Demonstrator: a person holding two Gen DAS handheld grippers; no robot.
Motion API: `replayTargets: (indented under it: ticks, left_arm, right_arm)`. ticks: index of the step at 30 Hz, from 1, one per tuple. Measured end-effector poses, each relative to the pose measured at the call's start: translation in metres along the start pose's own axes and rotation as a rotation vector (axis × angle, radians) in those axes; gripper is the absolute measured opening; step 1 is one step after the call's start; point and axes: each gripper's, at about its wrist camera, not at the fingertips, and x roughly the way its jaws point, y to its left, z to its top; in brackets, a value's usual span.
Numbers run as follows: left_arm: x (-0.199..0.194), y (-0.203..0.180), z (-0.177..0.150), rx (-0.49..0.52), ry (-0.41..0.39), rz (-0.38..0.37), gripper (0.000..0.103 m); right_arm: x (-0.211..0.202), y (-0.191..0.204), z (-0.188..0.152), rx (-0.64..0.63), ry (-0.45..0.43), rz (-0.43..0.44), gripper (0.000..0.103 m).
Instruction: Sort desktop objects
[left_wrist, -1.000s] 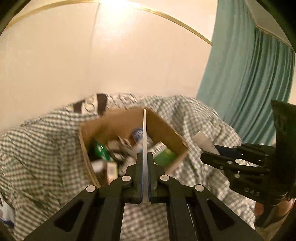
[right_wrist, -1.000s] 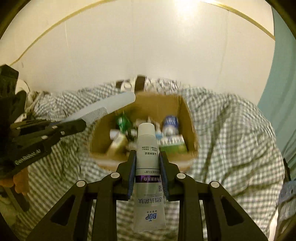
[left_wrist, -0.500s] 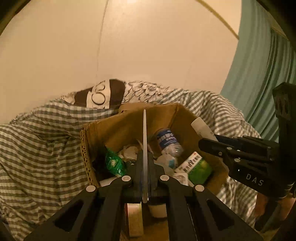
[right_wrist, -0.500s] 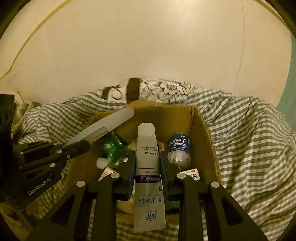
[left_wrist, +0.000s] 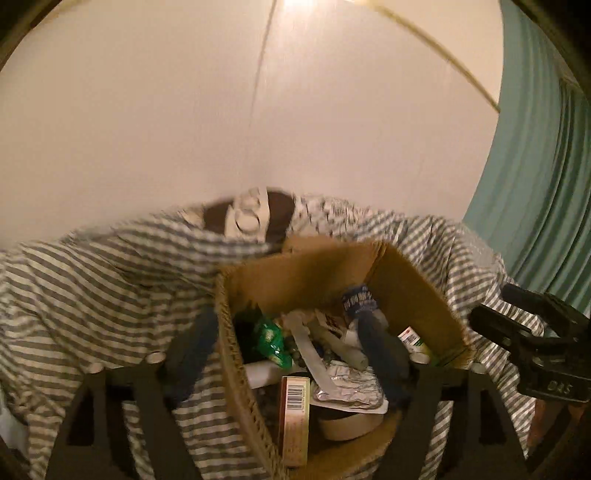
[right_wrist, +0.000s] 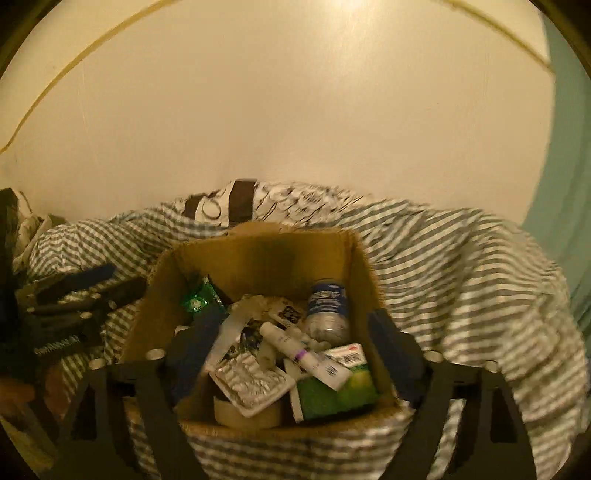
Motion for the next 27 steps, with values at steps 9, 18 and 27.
replayTargets:
  ticks: [9, 18, 27]
  left_arm:
    - [-0.099, -0.031, -0.007, 0.045, -0.138, 0.049, 0.103]
    - [-0.121, -0.066, -0.069, 0.047, -0.128, 0.111, 0.103]
    - [-0.118, -0.091, -0.127, 0.079, -0.181, 0.185, 0.103]
  right_arm:
    - [-0.105, -0.024, -0.025, 0.124, -0.082, -0.021, 0.103]
    - [-0.133, -0.018, -0.09, 0.086, -0.117, -0.175, 0.102]
    - [-0.132, -0.013, -0.139, 0.073, -0.178, -0.193, 0.102]
